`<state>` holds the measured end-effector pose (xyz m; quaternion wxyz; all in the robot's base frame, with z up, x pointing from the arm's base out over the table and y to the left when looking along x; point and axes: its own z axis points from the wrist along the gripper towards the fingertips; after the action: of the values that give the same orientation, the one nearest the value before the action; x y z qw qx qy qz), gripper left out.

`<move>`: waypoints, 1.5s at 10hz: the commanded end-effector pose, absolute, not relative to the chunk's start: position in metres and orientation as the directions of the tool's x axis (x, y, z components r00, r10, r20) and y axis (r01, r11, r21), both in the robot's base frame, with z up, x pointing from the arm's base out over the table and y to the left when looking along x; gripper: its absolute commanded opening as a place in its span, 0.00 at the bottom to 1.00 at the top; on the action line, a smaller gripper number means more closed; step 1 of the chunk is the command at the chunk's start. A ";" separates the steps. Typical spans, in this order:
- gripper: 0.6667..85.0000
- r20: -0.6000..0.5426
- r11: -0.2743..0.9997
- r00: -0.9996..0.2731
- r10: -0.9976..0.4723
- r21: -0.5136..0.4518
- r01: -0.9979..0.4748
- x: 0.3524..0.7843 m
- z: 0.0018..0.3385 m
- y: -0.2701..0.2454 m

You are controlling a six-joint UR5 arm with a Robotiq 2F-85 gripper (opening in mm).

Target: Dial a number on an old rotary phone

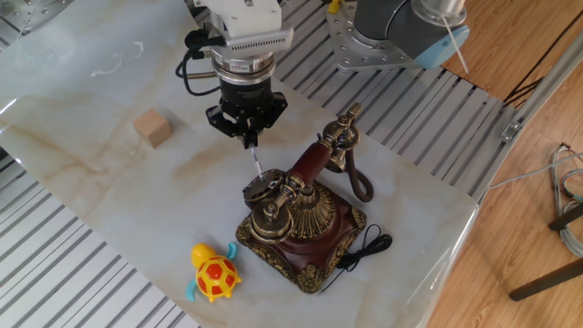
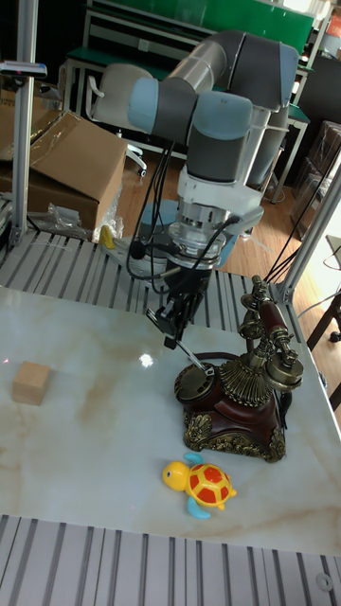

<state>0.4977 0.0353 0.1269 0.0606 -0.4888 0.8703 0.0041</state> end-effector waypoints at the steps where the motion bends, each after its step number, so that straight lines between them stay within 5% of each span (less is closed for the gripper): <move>1: 0.01 -0.108 0.494 -0.487 -0.867 -0.053 -0.868 0.498 0.129 0.041; 15: 0.01 -0.104 0.470 -0.463 -0.880 -0.054 -0.881 0.499 0.121 0.047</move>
<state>0.4980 0.0454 0.1205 0.0546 -0.5159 0.8549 -0.0008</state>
